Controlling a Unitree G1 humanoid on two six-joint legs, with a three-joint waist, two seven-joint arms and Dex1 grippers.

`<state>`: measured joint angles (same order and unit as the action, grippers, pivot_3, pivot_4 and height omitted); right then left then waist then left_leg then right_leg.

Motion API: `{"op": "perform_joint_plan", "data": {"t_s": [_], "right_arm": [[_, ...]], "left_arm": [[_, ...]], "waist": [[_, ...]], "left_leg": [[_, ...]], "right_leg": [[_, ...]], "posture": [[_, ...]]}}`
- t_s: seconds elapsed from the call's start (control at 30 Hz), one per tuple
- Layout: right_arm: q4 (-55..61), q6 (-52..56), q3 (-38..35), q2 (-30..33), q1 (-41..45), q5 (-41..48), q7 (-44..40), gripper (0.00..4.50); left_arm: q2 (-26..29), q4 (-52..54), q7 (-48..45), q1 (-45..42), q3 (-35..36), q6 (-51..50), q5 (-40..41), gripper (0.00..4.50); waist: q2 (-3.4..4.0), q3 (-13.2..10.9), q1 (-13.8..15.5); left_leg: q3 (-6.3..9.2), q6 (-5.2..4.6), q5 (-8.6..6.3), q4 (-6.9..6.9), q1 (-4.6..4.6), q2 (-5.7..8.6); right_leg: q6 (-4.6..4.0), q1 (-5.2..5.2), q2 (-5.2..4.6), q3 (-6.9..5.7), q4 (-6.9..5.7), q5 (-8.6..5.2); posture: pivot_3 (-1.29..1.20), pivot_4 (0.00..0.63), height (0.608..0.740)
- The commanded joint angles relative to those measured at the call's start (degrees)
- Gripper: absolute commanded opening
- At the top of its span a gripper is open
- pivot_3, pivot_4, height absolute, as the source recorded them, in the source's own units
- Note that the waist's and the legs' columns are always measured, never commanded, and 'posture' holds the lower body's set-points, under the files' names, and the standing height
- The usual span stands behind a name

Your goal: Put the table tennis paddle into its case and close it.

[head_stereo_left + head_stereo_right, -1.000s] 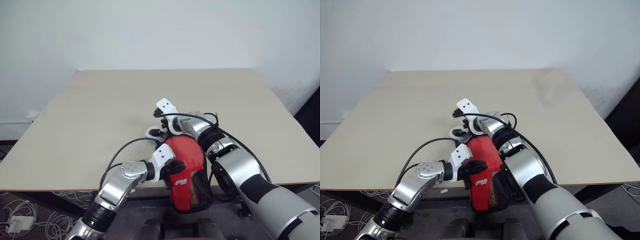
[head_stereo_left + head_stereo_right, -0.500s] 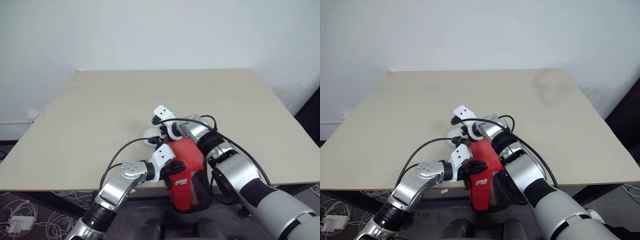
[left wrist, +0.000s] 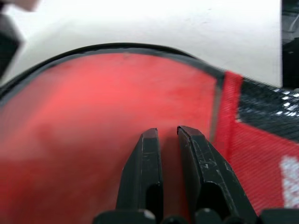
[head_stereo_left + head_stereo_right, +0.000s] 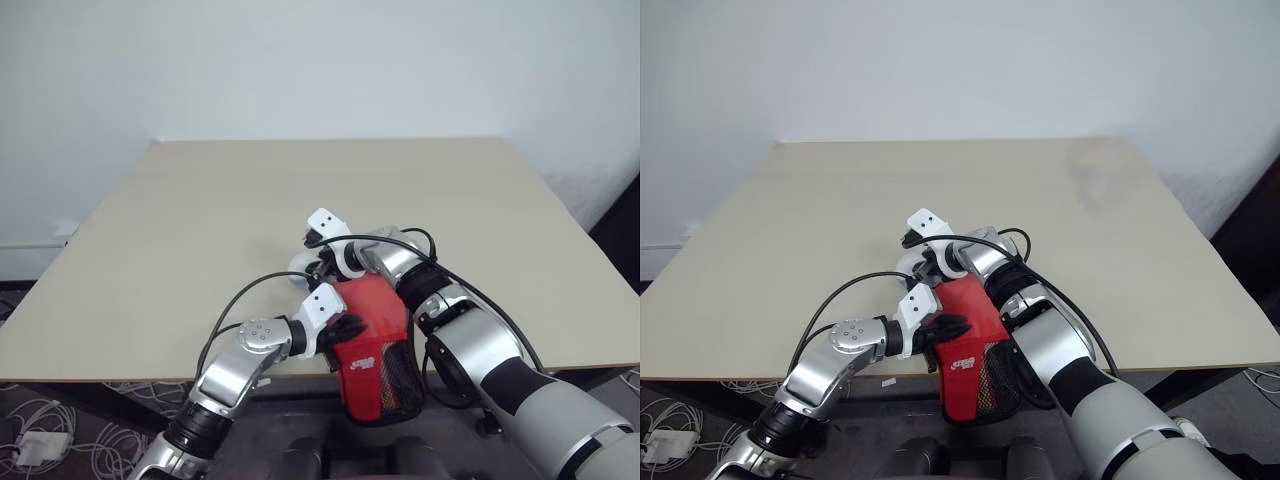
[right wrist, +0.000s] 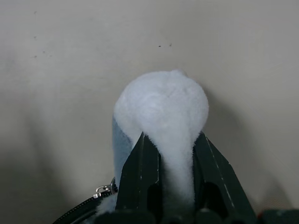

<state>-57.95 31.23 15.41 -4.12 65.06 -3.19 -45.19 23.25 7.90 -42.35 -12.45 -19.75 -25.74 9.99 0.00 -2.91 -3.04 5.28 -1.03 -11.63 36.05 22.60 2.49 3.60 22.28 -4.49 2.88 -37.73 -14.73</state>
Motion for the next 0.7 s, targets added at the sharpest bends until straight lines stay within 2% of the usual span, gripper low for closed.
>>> {"op": "perform_joint_plan", "data": {"t_s": [0.03, 0.33, 0.7], "right_arm": [[1.3, 0.1, -0.3, 0.6, 0.7, -0.4, 0.0, 0.25], [0.8, -0.2, -0.6, 0.3, 1.3, -0.2, 0.0, 0.24], [-0.8, -0.8, -2.0, 0.5, 3.3, 0.2, 1.1, 0.24]], "left_arm": [[-0.2, -0.4, 0.0, -2.3, 2.1, 2.1, -0.1, 0.58], [-2.7, -3.3, 1.7, -2.3, 0.4, 2.1, -2.2, 0.58], [-2.5, -5.2, 0.4, -1.8, -1.3, 0.9, -4.0, 0.58]], "waist": [[0.00, 0.0, 0.0], [0.00, 0.0, 0.0], [0.00, 0.0, 0.0]], "left_leg": [[0.01, 0.00, 0.00, 0.00, 0.00, 0.00], [0.01, 0.03, 0.02, 0.00, 0.00, 0.00], [0.02, 0.03, 0.02, 0.00, 0.00, 0.01]], "right_leg": [[0.00, 0.00, 0.00, 0.00, 0.00, 0.00], [0.00, 0.01, 0.00, 0.00, -0.01, 0.00], [0.00, -0.01, 0.00, -0.01, -0.01, 0.01]], "posture": [[0.00, 0.000, 0.734], [0.00, 0.000, 0.734], [0.00, 0.000, 0.734]]}}
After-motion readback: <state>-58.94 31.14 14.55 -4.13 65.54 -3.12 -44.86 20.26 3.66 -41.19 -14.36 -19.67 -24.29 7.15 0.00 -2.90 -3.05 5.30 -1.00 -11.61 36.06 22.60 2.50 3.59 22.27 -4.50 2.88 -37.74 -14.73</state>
